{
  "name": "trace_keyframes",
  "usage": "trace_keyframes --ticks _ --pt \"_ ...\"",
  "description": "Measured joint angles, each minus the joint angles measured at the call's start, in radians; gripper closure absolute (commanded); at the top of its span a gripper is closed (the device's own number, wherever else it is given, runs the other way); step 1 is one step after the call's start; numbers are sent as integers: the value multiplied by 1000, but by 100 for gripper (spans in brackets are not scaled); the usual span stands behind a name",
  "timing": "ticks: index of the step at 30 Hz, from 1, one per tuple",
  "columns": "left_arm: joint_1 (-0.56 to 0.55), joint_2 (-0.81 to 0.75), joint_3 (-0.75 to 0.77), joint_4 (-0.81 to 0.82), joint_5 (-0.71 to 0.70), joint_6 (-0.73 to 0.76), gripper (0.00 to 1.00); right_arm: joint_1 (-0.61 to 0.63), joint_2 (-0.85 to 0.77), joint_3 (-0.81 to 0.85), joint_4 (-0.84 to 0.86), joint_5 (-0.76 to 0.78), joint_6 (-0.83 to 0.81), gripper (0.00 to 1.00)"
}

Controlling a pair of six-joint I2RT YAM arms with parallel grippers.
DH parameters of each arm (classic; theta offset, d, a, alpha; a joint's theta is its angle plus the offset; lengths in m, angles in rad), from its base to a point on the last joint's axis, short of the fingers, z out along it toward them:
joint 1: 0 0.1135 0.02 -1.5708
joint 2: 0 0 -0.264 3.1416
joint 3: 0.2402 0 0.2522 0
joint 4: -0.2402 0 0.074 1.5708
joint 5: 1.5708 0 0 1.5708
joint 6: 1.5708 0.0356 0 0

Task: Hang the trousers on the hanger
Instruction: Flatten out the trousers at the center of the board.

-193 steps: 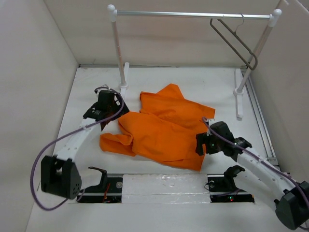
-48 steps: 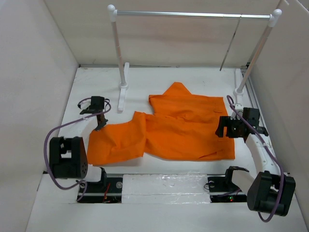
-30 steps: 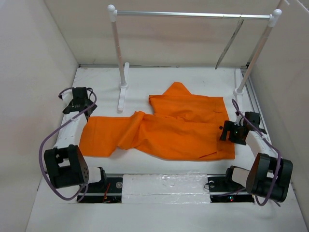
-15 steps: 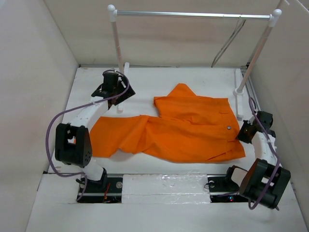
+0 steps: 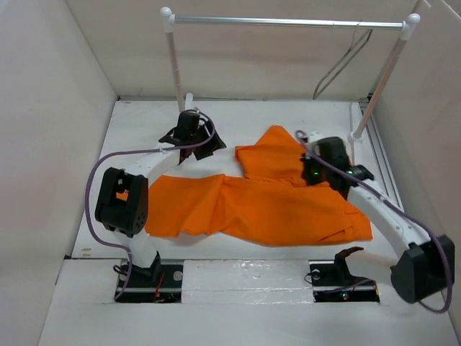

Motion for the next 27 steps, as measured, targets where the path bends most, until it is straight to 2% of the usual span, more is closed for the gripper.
trace_keyframes --ticks 3,4,5,7,8,11,14,19,23,27 --pt "6 -80 -58 3 -45 -3 55 270 174 140 29 18 -47 100" --pt "14 -122 -77 0 -60 -1 65 342 239 196 27 32 -63 100" --pt "26 -172 -94 -3 -75 0 75 395 306 254 28 46 -85 91" --pt "54 -279 -115 -11 -125 9 94 466 427 359 28 61 -117 62" --pt "66 -335 -121 -14 -153 16 96 487 486 414 26 66 -137 39" --pt "90 -490 -123 -14 -245 33 94 499 645 579 12 82 -196 24" --pt "89 -574 -123 -26 -291 45 88 484 820 780 -13 106 -243 18" --pt "86 -625 -147 -69 -354 61 84 470 1083 1107 -137 165 -303 18" --pt "96 -629 -173 -127 -385 67 80 463 1160 1163 -196 219 -315 21" --pt "127 -643 -175 -160 -391 70 70 451 1188 1170 -251 264 -317 23"
